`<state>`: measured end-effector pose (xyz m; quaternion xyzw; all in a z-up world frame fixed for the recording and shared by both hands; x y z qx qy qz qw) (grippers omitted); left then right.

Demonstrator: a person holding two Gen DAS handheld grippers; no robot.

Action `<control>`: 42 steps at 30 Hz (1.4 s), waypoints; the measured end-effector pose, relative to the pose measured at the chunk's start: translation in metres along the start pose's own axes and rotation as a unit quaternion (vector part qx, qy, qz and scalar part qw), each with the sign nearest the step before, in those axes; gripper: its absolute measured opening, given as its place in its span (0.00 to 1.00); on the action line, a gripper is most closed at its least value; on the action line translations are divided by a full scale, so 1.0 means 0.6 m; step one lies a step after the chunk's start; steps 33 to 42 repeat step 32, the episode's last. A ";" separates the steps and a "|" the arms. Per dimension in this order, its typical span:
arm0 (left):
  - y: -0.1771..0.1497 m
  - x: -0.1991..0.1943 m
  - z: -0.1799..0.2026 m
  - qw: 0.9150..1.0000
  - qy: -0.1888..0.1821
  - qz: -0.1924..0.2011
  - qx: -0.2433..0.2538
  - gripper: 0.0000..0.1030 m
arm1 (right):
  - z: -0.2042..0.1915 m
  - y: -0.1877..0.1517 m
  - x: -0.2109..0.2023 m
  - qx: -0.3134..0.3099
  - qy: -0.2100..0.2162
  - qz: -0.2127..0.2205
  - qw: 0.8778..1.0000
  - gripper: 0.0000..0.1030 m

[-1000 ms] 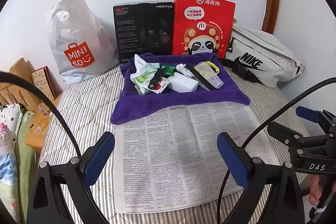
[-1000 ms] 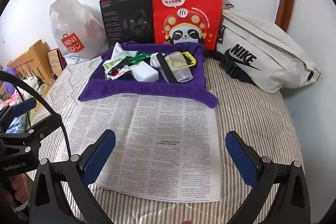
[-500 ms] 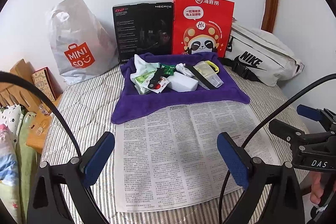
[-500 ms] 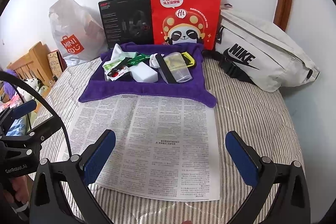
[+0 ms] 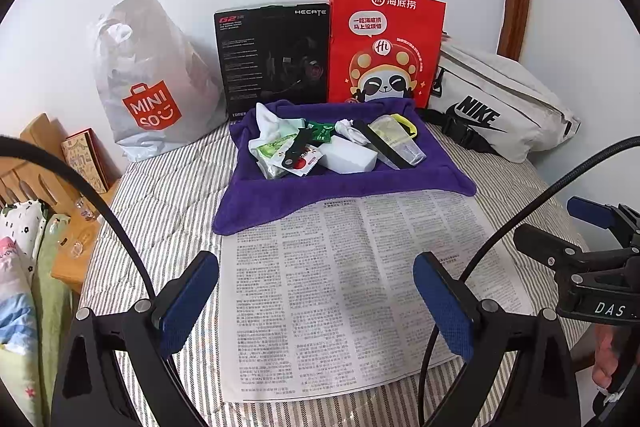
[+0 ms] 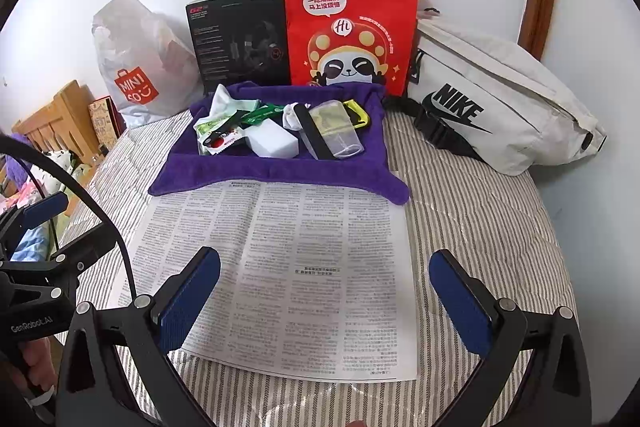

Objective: Organize soft objects

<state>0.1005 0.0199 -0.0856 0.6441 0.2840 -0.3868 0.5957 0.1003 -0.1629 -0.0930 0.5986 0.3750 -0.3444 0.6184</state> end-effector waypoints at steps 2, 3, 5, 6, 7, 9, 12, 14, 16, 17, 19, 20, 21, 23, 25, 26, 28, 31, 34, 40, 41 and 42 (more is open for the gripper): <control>0.000 0.000 0.001 1.000 0.001 -0.001 0.000 0.96 | 0.000 0.001 0.000 0.000 0.001 0.001 1.000 1.00; -0.001 0.000 0.000 1.000 0.002 -0.001 0.001 0.96 | 0.000 0.000 0.000 0.000 0.001 0.001 1.000 1.00; -0.002 -0.002 -0.001 1.000 0.002 -0.002 0.001 0.96 | 0.001 0.000 0.000 0.000 0.000 0.001 1.000 1.00; -0.001 0.000 0.000 1.000 0.000 -0.001 0.002 0.96 | 0.001 0.000 0.000 0.001 0.000 0.001 1.000 1.00; -0.001 -0.001 0.000 1.000 0.000 -0.001 0.002 0.96 | 0.001 0.000 0.000 0.001 0.001 0.001 1.000 1.00; -0.001 -0.001 0.000 1.000 0.002 -0.001 0.002 0.96 | 0.002 0.000 -0.001 0.001 0.000 0.001 1.000 1.00; -0.002 0.000 0.000 1.000 0.002 -0.001 0.001 0.96 | 0.003 0.001 -0.001 0.002 0.000 0.001 1.000 1.00; -0.001 0.000 -0.001 1.000 0.002 -0.002 0.002 0.96 | 0.003 0.001 -0.001 0.002 -0.001 0.001 1.000 1.00; -0.002 -0.001 -0.003 1.000 0.004 -0.003 0.001 0.96 | 0.004 0.001 -0.001 0.002 -0.001 0.001 1.000 1.00; -0.001 -0.001 -0.003 1.000 0.004 -0.002 0.003 0.96 | 0.004 0.000 -0.002 0.002 -0.001 0.001 1.000 1.00; -0.002 -0.002 -0.004 1.000 0.003 -0.003 0.003 0.96 | 0.004 0.001 -0.001 0.002 -0.001 0.001 1.000 1.00; -0.002 -0.002 -0.004 1.000 0.003 -0.002 0.003 0.96 | 0.004 0.000 -0.001 0.003 -0.001 0.001 1.000 1.00; -0.001 -0.002 -0.003 1.000 0.003 -0.001 0.003 0.96 | 0.004 0.000 -0.001 0.003 -0.002 0.001 1.000 1.00; -0.001 -0.002 -0.003 1.000 0.005 0.000 0.005 0.96 | 0.005 0.000 -0.002 0.004 -0.002 0.001 1.000 1.00; 0.000 -0.002 -0.003 1.000 0.005 0.000 0.006 0.96 | 0.005 0.000 -0.002 0.003 -0.002 0.001 1.000 1.00; 0.000 -0.002 -0.002 1.000 0.004 0.000 0.005 0.96 | 0.005 -0.001 -0.002 0.003 -0.003 0.001 1.000 1.00; -0.001 -0.002 -0.002 1.000 0.003 0.000 0.004 0.96 | 0.004 -0.001 -0.002 0.003 -0.003 0.001 1.000 1.00; 0.002 -0.004 -0.001 1.000 -0.009 0.005 0.005 0.96 | 0.004 -0.002 -0.002 0.002 -0.003 0.001 1.000 1.00; 0.004 -0.005 -0.002 1.000 -0.013 0.006 0.006 0.97 | 0.002 -0.002 -0.002 0.002 -0.003 0.001 1.000 1.00; 0.004 -0.005 -0.002 1.000 -0.013 0.006 0.006 0.97 | 0.002 -0.002 -0.002 0.002 -0.003 0.001 1.000 1.00; 0.004 -0.005 -0.002 1.000 -0.013 0.006 0.006 0.97 | 0.002 -0.002 -0.002 0.002 -0.003 0.001 1.000 1.00; 0.004 -0.005 -0.002 1.000 -0.013 0.006 0.006 0.97 | 0.002 -0.002 -0.002 0.002 -0.003 0.001 1.000 1.00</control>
Point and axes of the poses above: each gripper's, at about its wrist camera, not at the fingertips, and x roughly the way its jaws point, z to its right, y to its top, the point moved 9 cm from there along x, roughly the way its jaws point, and after that the axes turned 15 degrees about -z, right-handed, at the moved point
